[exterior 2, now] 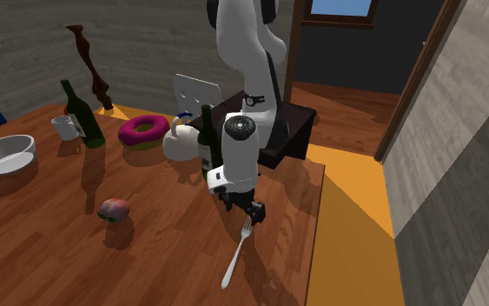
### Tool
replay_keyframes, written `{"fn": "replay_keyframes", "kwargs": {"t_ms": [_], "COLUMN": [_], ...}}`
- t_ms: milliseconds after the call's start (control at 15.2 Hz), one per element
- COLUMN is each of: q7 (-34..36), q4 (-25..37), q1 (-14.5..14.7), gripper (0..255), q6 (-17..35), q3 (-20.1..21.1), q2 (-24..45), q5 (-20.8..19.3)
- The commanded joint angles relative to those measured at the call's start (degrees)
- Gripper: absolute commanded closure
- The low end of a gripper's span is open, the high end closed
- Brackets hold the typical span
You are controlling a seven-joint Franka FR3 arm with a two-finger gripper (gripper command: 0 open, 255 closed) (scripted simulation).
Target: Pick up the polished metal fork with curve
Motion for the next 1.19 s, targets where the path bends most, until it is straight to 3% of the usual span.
{"fn": "replay_keyframes", "kwargs": {"t_ms": [0, 660, 726, 1122], "q7": [0.6, 1.2, 1.2, 1.3], "q4": [4.1, 8.4, 8.4, 8.2], "q1": [1.1, 2.4, 2.4, 2.4], "gripper": [0, 0, 255, 255], "q6": [-0.2, 2.2, 2.2, 2.3], "q3": [-0.4, -1.5, -1.5, -1.5], "q2": [4.3, 11.0, 11.1, 11.0], "q5": [-0.2, -1.0, -1.0, -1.0]}}
